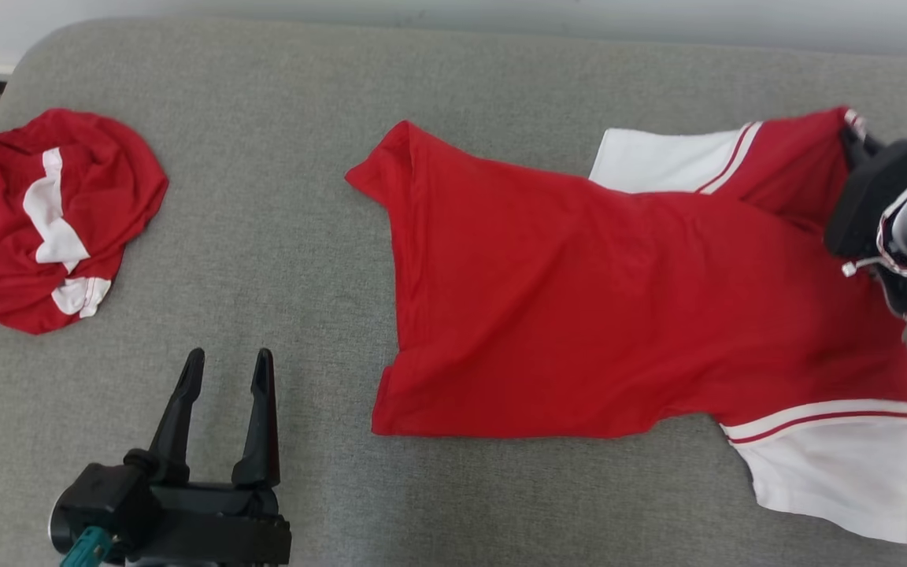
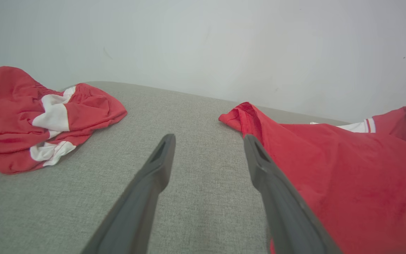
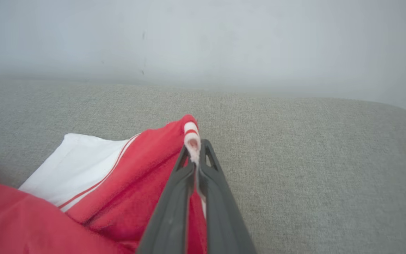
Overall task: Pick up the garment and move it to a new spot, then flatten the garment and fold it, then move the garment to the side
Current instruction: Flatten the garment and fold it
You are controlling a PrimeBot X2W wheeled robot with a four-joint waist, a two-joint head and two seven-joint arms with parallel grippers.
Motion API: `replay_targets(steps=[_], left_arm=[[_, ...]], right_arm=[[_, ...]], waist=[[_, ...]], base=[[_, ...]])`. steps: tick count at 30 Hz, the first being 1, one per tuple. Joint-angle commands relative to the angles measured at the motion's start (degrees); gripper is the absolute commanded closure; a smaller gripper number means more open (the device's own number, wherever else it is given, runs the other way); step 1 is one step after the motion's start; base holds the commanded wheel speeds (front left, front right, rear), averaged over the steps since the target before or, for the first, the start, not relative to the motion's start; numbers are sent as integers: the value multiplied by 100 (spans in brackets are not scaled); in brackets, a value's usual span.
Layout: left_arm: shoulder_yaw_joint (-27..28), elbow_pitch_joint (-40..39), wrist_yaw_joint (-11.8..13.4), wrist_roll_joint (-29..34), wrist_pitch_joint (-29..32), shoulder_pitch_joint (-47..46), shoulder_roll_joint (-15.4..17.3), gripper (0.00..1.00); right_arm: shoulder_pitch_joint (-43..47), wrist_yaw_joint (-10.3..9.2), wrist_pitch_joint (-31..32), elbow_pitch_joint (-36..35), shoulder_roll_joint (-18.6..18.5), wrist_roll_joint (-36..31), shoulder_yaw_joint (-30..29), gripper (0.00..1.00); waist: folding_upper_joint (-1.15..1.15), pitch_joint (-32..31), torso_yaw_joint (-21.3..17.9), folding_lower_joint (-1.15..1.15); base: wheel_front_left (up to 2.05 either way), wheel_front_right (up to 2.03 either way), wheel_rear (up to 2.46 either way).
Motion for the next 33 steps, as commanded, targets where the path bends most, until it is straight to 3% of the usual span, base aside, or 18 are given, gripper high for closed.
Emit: replay_targets(steps=[1,9,10,11,17,23,33], left_arm=[[-16,-55,10,-15,-4,-98,3,0],[-113,-147,42,-85,-5,-213,3,0],[-121,-145,57,-92,-5,-218,2,0],[-123,-139,72,-101,-5,-220,3,0],[-89,-35,115,-94,-5,-128,3,0],[102,84,112,4,-4,72,4,0],[419,448,121,87,-5,484,3,0]], right_arm=[[-187,-15,-173,103,29,-153,-118,100],[-813,-15,-985,654,184,-826,-538,100],[-839,-15,-1046,732,226,-887,-579,93],[-843,-15,-1073,836,266,-971,-606,0],[-643,-15,-1481,1123,313,-1299,-610,0],[-196,-15,-2050,1085,502,-1196,-468,0],[1487,-15,-2561,-6,707,-623,104,0]], waist=[[-1,146,127,-1],[-1,323,335,-1],[-1,331,345,-1],[-1,328,349,-1],[-1,129,284,-1],[-1,-323,-32,-1],[-1,-1329,-558,-1]], base=[[0,0,0],[0,0,0],[0,0,0],[0,0,0],[0,0,0],[0,0,0],[0,0,0]])
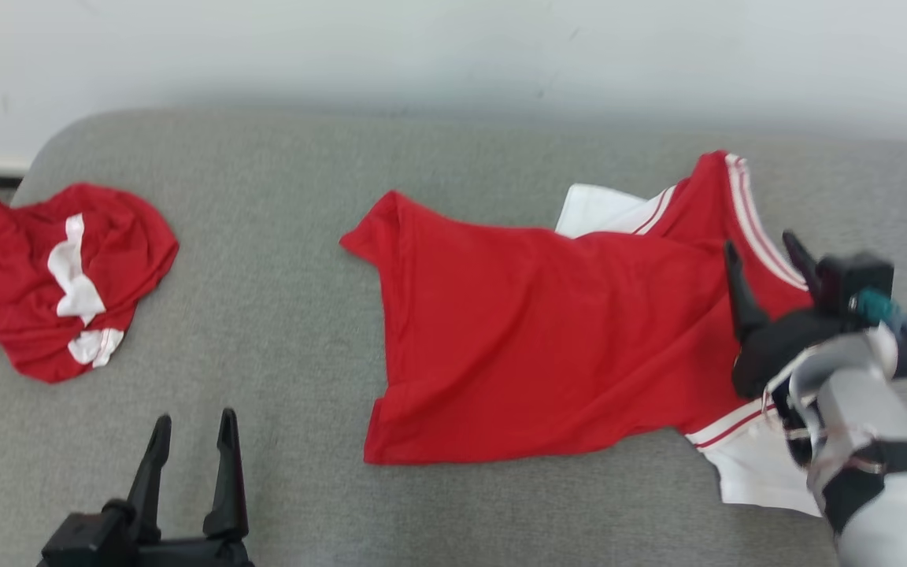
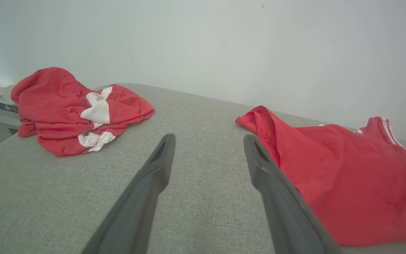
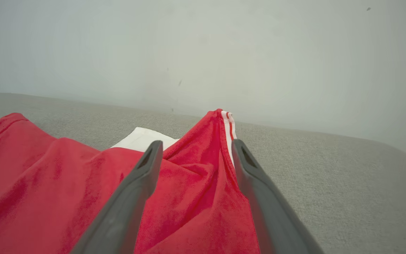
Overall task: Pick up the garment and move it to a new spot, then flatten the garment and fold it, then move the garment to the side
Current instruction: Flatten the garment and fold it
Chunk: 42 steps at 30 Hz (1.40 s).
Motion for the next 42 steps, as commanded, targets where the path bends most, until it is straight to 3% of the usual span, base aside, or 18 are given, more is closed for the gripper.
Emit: replay_targets(steps=[1,7,14,17,26,42], left_arm=[[24,30,8,39,-6,123,2,0],[122,164,-6,81,-6,418,2,0],[148,246,36,67,-6,539,1,0],[198,223,63,108,-6,611,2,0],[237,196,74,208,-5,841,3,0],[168,162,158,129,-5,922,2,0]], right_arm=[[223,-15,-40,-138,-30,56,41,0],[1525,-15,-74,-1466,-15,167,33,0],[2978,-15,-70,-3226,338,8,-368,0],[3423,-15,-66,-3585,503,-41,-329,0],[3880,-15,152,-3724,785,-103,-404,0],[3968,-15,422,-3799,811,-205,-378,0]], waist=[[0,-520,-391,1],[0,-951,-656,1],[0,-1170,-851,1],[0,-1200,-984,1],[0,-1252,-1207,1],[0,-1236,-1174,1]], base=[[0,0,0],[0,0,0],[0,0,0],[0,0,0],[0,0,0],[0,0,0]])
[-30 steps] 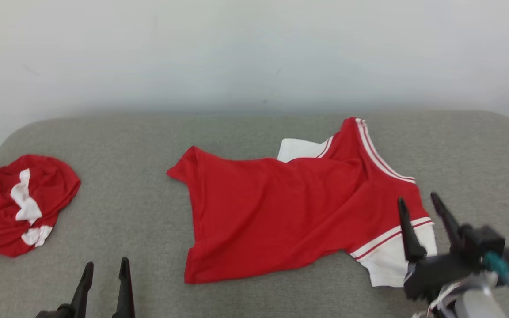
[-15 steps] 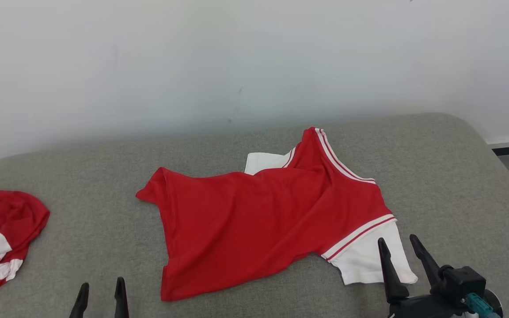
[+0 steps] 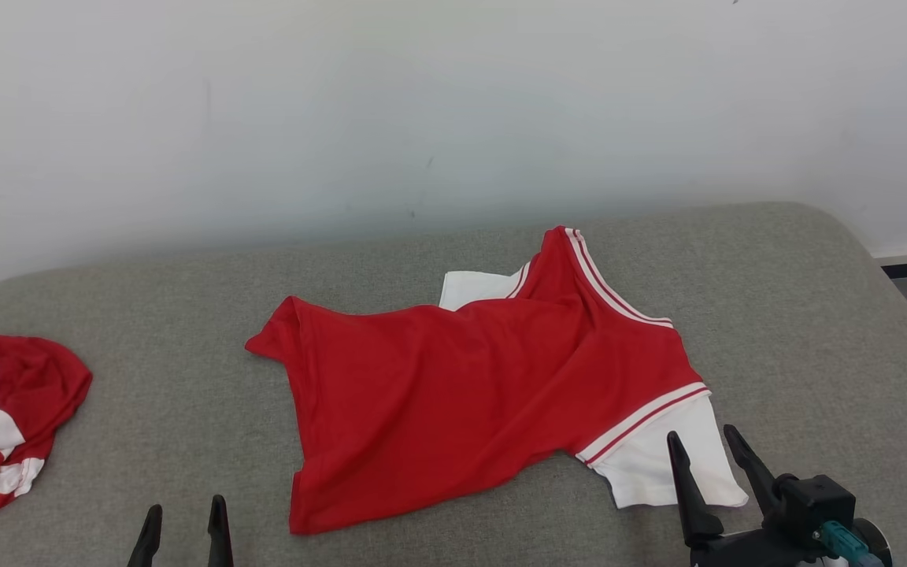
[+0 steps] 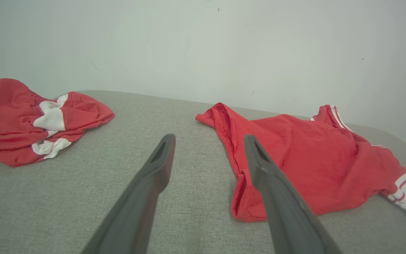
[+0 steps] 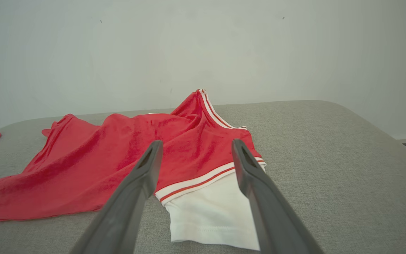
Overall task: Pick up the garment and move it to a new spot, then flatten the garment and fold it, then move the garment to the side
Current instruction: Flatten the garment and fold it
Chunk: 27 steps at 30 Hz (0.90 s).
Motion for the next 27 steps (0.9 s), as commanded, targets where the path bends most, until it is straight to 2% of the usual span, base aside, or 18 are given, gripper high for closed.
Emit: replay_targets(steps=[1,8,14,23,27], left_arm=[[-14,-22,28,-4,-5,57,3,0],[-79,42,27,2,-4,76,3,0],[-239,280,-60,-7,-5,-151,2,0],[-730,1511,-314,-44,304,-919,99,0],[-886,1932,-346,-28,394,-1292,119,0]], right_arm=[[46,-15,8,-6,5,-27,6,0],[4,-15,42,18,41,-55,-6,0],[-58,-15,163,55,45,-57,-246,0],[-403,-15,1478,573,18,-289,-766,0],[-675,-15,1783,827,34,-422,-934,0]], waist=[[0,3,2,0],[0,32,6,0],[0,139,27,0],[0,535,-29,0],[0,825,-37,0]], base=[[0,0,0],[0,0,0],[0,0,0],[0,0,0],[0,0,0]])
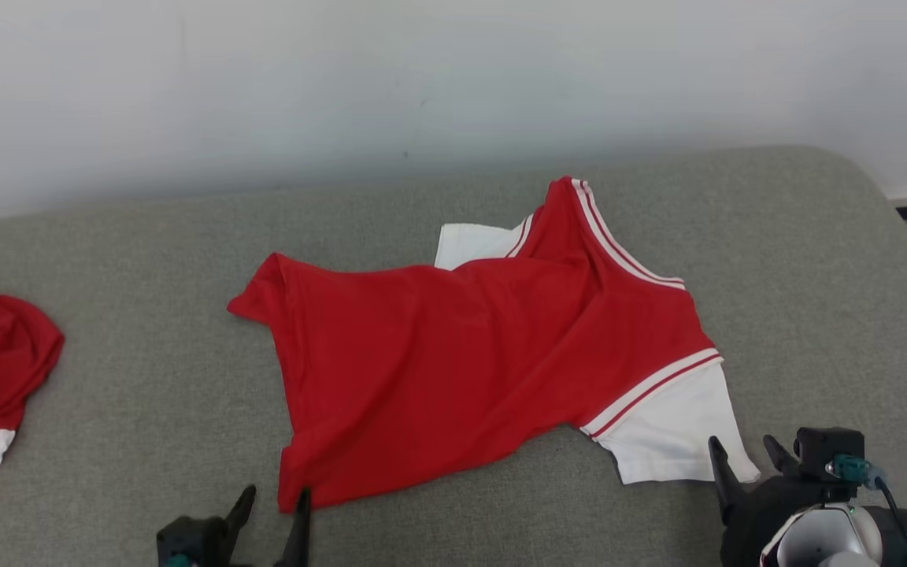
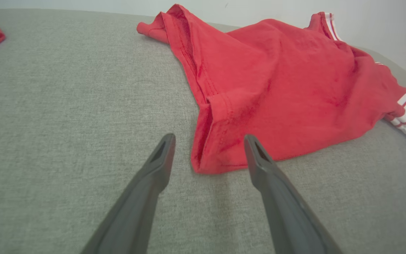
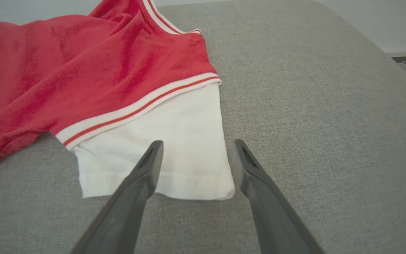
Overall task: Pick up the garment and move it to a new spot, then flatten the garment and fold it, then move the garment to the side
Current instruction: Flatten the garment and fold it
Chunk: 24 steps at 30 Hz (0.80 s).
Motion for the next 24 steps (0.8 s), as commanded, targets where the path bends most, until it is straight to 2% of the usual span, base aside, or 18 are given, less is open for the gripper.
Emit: replay_targets(steps=[1,14,16,17,18,19,20,21,22,23,24], left_arm=[[-25,124,-7,26,-21,-177,35,0],[-409,761,-47,161,-177,-729,128,0],[-437,798,-46,163,-198,-735,136,27],[-437,798,-46,163,-198,-735,136,27],[-452,809,-45,165,-235,-730,145,53],[-460,814,-44,163,-243,-726,148,60],[-460,814,-44,163,-243,-726,148,60],[-466,817,-42,158,-256,-723,148,66],[-476,824,-42,149,-256,-722,147,81],[-482,832,-43,139,-266,-724,146,98],[-496,844,-45,123,-271,-729,144,100]], right_arm=[[-110,-15,79,135,13,-49,-83,0],[-574,-15,382,1337,155,-456,-525,0],[-606,-15,384,1467,173,-512,-570,0],[-606,-15,384,1467,173,-512,-570,0],[-611,-15,458,1602,189,-545,-621,0],[-605,-15,496,1675,195,-548,-650,0],[-605,-15,496,1675,195,-548,-650,0],[-604,-16,536,1748,202,-554,-653,0],[-614,-16,556,1799,211,-541,-657,15],[-626,-16,552,1833,217,-541,-654,56],[-636,-16,557,1873,222,-545,-641,81]], waist=[[-1,270,-16,-1],[-1,578,105,-1],[-1,573,111,-1],[-1,573,111,-1],[-1,562,115,-1],[-1,559,115,-1],[-1,559,115,-1],[-1,555,114,-1],[-1,553,110,-1],[-1,552,105,-1],[-1,552,98,-1]], base=[[0,0,0],[0,0,0],[0,0,0],[0,0,0],[0,0,0],[0,0,0],[0,0,0],[0,0,0],[0,0,0],[0,0,0],[0,0,0]])
